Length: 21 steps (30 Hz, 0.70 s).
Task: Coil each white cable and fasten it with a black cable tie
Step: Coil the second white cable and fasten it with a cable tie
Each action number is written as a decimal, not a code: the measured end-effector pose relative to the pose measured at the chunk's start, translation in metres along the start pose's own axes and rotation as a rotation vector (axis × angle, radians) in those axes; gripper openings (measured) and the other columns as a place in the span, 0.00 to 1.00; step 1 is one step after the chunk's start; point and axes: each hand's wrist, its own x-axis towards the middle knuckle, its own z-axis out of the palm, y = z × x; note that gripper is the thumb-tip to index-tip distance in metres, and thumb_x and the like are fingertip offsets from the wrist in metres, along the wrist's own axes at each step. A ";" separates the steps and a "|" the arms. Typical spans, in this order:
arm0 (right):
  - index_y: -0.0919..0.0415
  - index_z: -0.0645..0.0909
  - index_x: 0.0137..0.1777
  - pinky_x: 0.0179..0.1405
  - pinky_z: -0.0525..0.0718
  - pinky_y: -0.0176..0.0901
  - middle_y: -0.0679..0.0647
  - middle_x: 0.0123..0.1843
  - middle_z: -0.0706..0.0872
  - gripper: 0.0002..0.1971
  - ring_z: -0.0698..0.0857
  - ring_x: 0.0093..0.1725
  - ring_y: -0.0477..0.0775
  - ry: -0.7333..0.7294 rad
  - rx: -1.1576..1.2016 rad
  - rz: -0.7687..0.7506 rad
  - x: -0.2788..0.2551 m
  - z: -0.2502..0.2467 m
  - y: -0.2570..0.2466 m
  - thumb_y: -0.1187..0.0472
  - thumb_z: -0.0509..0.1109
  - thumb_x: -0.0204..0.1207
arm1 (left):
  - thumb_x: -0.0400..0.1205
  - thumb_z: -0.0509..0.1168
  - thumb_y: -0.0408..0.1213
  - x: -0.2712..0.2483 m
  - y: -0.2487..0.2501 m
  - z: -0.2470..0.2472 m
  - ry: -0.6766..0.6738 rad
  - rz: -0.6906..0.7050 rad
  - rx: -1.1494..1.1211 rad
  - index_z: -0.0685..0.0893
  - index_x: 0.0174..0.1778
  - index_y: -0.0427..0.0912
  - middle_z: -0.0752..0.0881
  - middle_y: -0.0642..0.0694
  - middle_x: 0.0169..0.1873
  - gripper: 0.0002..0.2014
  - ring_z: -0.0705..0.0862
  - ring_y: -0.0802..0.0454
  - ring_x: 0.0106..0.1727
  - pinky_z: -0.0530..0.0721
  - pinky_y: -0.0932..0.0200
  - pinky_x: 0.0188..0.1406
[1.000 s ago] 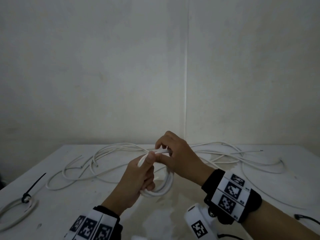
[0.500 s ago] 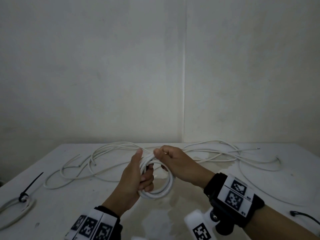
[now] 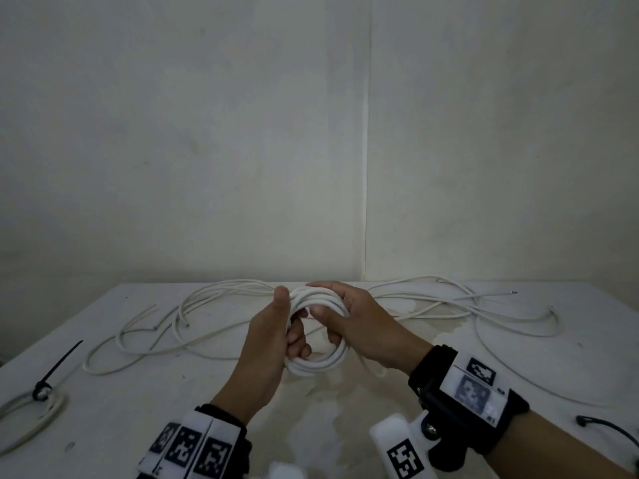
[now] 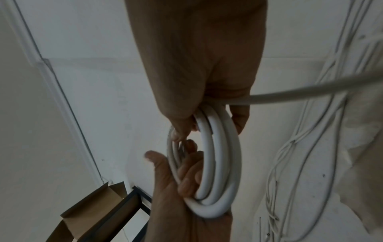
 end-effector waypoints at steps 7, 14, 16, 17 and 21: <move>0.48 0.80 0.50 0.27 0.77 0.35 0.49 0.34 0.82 0.08 0.75 0.24 0.42 -0.018 0.025 -0.029 0.002 -0.004 -0.006 0.63 0.68 0.77 | 0.80 0.60 0.42 -0.002 0.002 0.001 0.002 0.183 0.175 0.80 0.36 0.41 0.74 0.53 0.18 0.11 0.72 0.55 0.16 0.75 0.57 0.24; 0.50 0.76 0.58 0.31 0.80 0.34 0.47 0.35 0.83 0.08 0.82 0.27 0.43 0.088 0.048 -0.081 -0.008 0.004 -0.006 0.60 0.63 0.80 | 0.84 0.56 0.42 0.001 0.003 0.009 0.155 0.150 0.016 0.73 0.28 0.42 0.66 0.52 0.17 0.18 0.64 0.57 0.16 0.70 0.61 0.17; 0.51 0.76 0.58 0.28 0.77 0.31 0.41 0.30 0.81 0.08 0.78 0.24 0.41 0.154 0.037 -0.091 -0.009 0.007 -0.004 0.58 0.59 0.82 | 0.84 0.55 0.44 0.000 0.002 0.012 0.130 0.124 -0.006 0.73 0.28 0.42 0.66 0.52 0.17 0.18 0.65 0.56 0.16 0.72 0.59 0.21; 0.50 0.76 0.56 0.27 0.76 0.31 0.40 0.28 0.80 0.08 0.77 0.22 0.40 0.185 0.032 -0.091 -0.008 0.008 -0.003 0.57 0.58 0.83 | 0.84 0.55 0.45 -0.001 0.001 0.013 0.115 0.105 -0.022 0.73 0.29 0.41 0.67 0.53 0.17 0.19 0.66 0.56 0.16 0.75 0.57 0.24; 0.52 0.78 0.52 0.28 0.77 0.37 0.43 0.28 0.76 0.08 0.75 0.22 0.40 0.306 -0.039 -0.084 -0.006 0.012 0.001 0.54 0.57 0.83 | 0.84 0.54 0.45 -0.002 0.003 0.012 0.021 0.015 -0.125 0.71 0.31 0.38 0.71 0.51 0.17 0.18 0.80 0.53 0.20 0.82 0.46 0.43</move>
